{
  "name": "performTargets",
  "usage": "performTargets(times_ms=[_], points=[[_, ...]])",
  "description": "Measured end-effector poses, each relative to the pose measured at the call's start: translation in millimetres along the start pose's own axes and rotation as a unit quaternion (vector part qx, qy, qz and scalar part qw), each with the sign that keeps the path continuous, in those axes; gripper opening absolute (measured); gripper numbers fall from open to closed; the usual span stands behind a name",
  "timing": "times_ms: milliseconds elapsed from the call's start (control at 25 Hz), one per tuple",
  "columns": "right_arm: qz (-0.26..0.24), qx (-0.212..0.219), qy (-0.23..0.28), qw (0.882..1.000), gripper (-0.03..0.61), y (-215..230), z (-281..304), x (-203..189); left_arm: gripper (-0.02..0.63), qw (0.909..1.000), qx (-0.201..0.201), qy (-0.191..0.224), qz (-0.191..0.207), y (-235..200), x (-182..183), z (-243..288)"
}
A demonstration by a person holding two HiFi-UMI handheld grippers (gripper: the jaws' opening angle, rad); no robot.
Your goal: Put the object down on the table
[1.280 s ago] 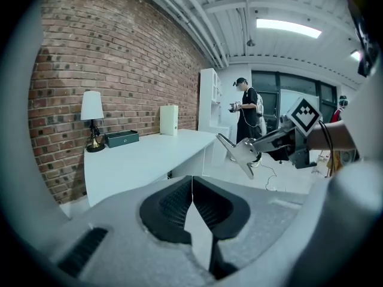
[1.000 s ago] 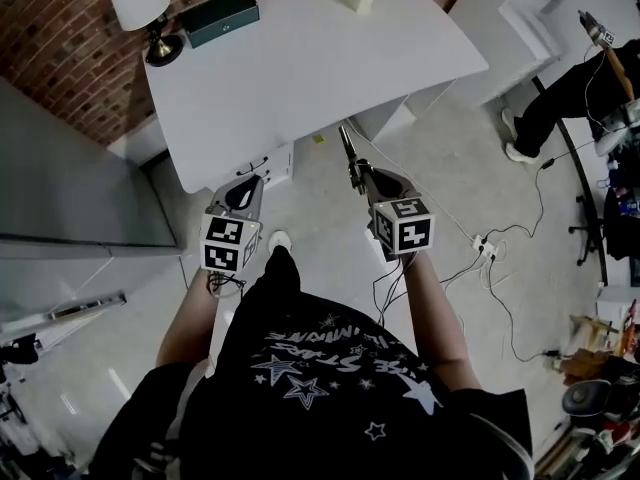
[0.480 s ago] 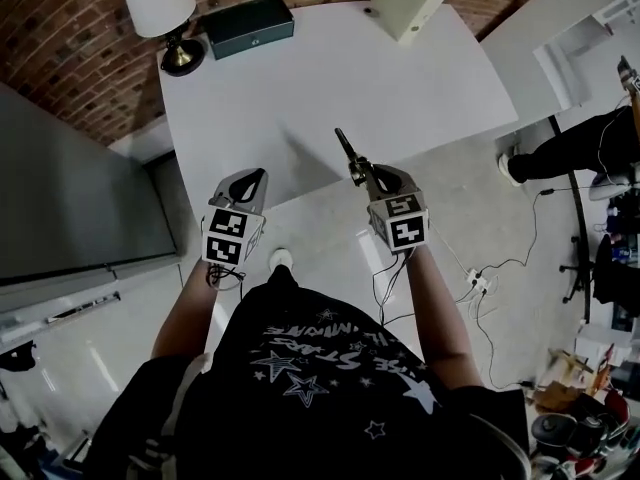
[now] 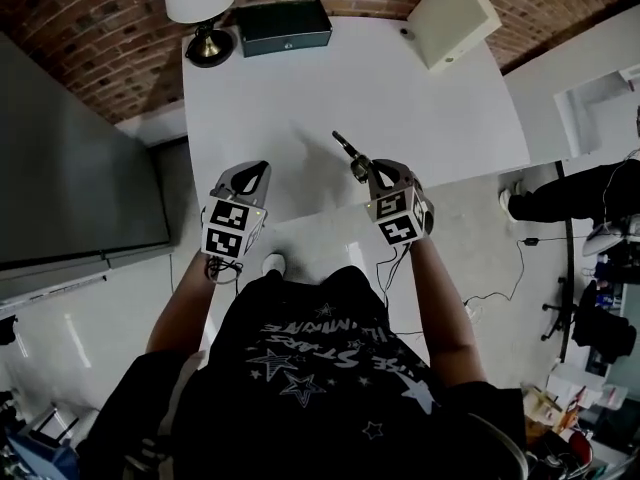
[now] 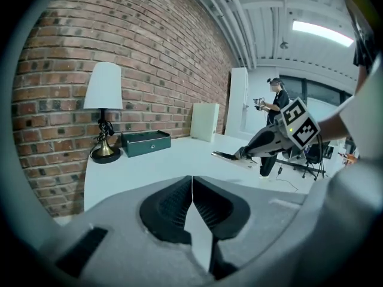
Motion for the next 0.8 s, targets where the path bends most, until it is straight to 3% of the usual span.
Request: performTargets(times_ms=[240, 520, 800], points=[[-0.116, 0.028, 0.001, 0.993, 0.012, 10.8, 37.0, 4.3, 0.021, 0.9984, 0.054, -0.004, -0.02, -2.2, -2.3, -3.1], [-0.237, 0.062, 0.01, 0.97, 0.012, 22.8, 72.0, 2.2, 0.021, 0.9891, 0.139, -0.012, -0.046, 14.4, -3.0, -8.6], [-0.308, 0.108, 0.032, 0.945, 0.012, 29.9, 88.1, 9.4, 0.02, 0.9708, 0.224, -0.025, -0.082, 38.0, 2.0, -22.3]])
Point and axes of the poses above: the fingertips, and each gripper's own axes: z forward along the fingers, y to its right, x out of its top, the point moved 6 cm from there along -z, backward along the fingers, and after that the axes turned 5 degrees about x, right-handed, at the moved point
